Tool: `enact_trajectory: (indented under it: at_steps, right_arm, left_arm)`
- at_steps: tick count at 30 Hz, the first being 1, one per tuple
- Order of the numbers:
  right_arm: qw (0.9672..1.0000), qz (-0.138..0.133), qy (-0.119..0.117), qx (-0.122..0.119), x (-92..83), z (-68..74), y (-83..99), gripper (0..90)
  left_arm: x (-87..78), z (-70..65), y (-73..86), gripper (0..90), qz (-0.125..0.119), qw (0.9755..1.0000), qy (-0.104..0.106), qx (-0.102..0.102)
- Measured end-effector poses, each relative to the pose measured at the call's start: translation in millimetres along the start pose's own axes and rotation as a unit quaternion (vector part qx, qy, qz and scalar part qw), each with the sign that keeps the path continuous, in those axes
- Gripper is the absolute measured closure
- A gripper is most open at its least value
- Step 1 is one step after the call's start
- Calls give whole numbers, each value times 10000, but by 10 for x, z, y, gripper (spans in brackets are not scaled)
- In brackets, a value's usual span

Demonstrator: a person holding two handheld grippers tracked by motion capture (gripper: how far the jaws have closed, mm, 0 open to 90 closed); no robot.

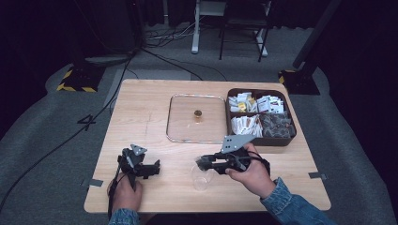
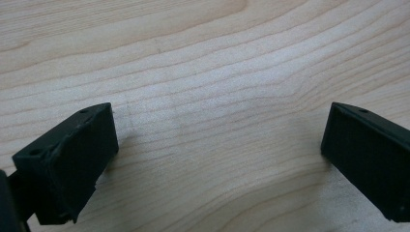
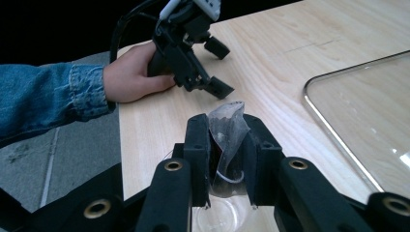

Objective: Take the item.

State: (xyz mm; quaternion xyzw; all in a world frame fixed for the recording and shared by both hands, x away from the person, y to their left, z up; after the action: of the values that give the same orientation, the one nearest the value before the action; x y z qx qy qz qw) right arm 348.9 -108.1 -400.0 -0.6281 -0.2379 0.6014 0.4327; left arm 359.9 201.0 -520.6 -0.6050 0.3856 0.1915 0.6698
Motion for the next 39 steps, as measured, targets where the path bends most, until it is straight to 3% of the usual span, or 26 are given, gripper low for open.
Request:
enact_trajectory:
  at_steps: [10,19,27,39]
  right_arm:
    - [9997,144,-196,-35,131,71,120,748]
    - [9994,285,-216,-47,194,89,202,742]
    - [9996,219,-80,-146,193,107,211,529]
    - [9997,180,-39,-162,152,88,189,482]
  left_arm:
    - [-1,1,0,0,5,10000,1,7]
    - [0,0,0,0,1,10000,1,-1]
    - [0,0,0,0,1,10000,1,-1]
    - [0,0,0,0,1,10000,2,0]
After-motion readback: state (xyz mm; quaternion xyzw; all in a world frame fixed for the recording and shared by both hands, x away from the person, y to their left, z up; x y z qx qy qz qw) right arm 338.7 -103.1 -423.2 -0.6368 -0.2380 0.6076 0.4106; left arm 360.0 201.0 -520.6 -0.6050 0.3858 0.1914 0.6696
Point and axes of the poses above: each handheld gripper's, and its own axes: x roughly forward along the jaws, y roughly out of its underside, z roughly to its left, the point moved 2 cm from there along x, roughly forward along the jaws
